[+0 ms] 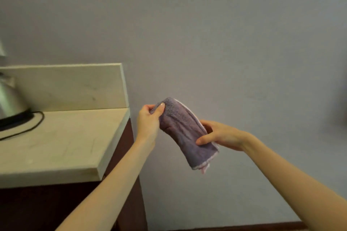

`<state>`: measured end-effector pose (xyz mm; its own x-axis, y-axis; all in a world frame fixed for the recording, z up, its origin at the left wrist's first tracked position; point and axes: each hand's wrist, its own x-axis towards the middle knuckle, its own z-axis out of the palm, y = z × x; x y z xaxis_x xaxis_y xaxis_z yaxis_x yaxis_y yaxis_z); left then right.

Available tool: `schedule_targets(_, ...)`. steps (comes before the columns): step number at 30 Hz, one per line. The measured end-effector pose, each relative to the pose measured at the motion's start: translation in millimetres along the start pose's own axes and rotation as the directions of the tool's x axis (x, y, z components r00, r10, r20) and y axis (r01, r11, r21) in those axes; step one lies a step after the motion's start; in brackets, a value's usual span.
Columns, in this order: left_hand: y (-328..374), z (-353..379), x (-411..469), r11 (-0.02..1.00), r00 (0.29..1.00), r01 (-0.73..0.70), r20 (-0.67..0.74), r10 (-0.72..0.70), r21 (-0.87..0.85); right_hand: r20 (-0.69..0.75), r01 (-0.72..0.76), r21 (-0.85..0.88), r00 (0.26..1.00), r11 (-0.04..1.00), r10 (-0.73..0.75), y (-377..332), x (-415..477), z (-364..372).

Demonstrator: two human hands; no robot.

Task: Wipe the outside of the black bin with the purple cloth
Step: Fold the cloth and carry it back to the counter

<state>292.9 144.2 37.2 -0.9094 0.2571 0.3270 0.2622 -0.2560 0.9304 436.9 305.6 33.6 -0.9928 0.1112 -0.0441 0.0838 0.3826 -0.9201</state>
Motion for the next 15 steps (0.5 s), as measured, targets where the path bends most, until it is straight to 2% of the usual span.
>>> schedule_targets(3, 6.9, -20.2, 15.2, 1.000, 1.000, -0.004, -0.028, 0.004, 0.011, -0.056, 0.015, 0.017, 0.998, 1.000, -0.014, -10.8, 18.5, 6.1)
schedule_targets(8, 15.9, -72.6, 48.8, 0.993, 0.998, -0.030, -0.049, 0.036, 0.111, -0.153, 0.069, 0.245, 0.988, 0.967, -0.032, -29.6, 65.5, 22.8)
schedule_targets(15, 22.8, -151.1, 103.4, 0.981, 0.993, -0.058, -0.092, 0.076, 0.184, -0.341, 0.134, 0.339, 0.940, 0.931, -0.011, -62.4, 159.2, 64.7)
